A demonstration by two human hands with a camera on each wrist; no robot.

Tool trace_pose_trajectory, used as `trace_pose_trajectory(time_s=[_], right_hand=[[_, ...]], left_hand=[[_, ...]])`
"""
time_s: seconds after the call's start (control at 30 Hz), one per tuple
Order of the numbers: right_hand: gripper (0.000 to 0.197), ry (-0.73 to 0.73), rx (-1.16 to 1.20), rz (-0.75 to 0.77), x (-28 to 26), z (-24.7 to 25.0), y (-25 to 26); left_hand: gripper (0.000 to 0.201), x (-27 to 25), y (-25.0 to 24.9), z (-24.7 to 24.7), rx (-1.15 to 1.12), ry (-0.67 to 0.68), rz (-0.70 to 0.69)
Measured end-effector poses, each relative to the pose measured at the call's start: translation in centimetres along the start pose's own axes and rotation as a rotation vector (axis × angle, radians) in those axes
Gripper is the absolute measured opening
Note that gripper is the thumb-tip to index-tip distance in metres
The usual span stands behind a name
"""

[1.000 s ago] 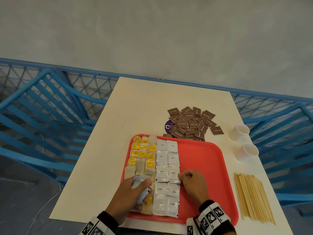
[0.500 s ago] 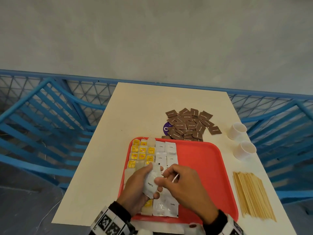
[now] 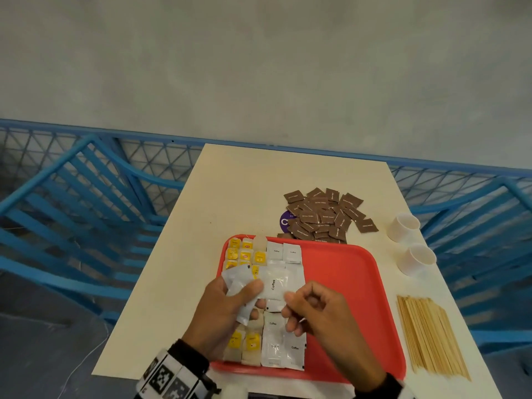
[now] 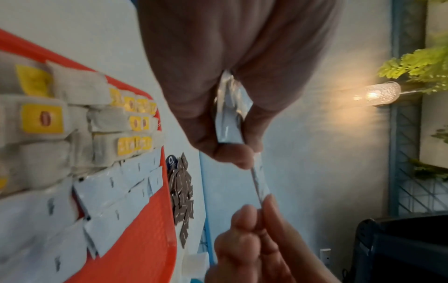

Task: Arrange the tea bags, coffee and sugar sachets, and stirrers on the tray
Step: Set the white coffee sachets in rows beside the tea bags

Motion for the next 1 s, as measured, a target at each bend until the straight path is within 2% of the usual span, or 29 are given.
trace_pose_trajectory(time_s=[0.03,0.1,0.17,0.23,0.37,0.47,0.53,0.6,0.7,0.87,1.0], right_hand=[[0.026,0.036,-0.053,-0.004,-0.2,0.0,0.0],[0.028,0.007,-0.203,0.041,-0.2,0.5,0.3],[0.019,-0.006,-0.285,0.112,0.2,0.8,0.9],[0.01,0.047,-0.318,0.144,0.5,0.5,1.2],[0.014,0.005,-0.146,0.083,0.8,0.3,0.6],[0.016,0.023,-0.116,0.06,1.0,0.3,0.3],[0.014,-0.051,-0.14,0.085,1.4,1.3,0.4],[0.011,-0.193,-0.151,0.091,2.3,3.3,-0.1],[0.013,-0.293,-0.207,-0.014,4.0,5.8,-2.7],[0.018,-0.169,-0.328,-0.217,4.7,4.5,-8.2],[0.024,-0.108,-0.352,-0.284,5.1,2.6,-10.4]], left_hand=[[0.043,0.1,-0.3,0.4,0.041,-0.005,-0.021],[0.036,0.1,-0.8,0.6,0.179,0.038,-0.043],[0.024,-0.2,-1.1,0.3,0.34,0.113,-0.053],[0.016,-0.1,-1.6,0.1,0.406,0.131,-0.083],[0.017,0.1,-2.3,-0.2,0.319,0.11,-0.111],[0.017,0.3,-2.3,-0.3,0.315,0.074,-0.107],[0.016,0.8,-2.5,0.3,0.253,-0.016,-0.129],[0.019,1.2,-2.5,1.3,0.184,-0.089,-0.14],[0.02,1.0,-1.8,2.3,0.183,-0.074,-0.118],[0.039,0.3,-0.1,3.5,0.226,-0.056,-0.06],[0.052,0.1,1.0,4.1,0.239,-0.045,-0.019]])
Point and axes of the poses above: each hand's wrist, its own x-axis towards the middle knuckle, its own z-axis out of the back of the hand, y = z × x, the point moved 4 cm from there along x, towards the middle knuckle
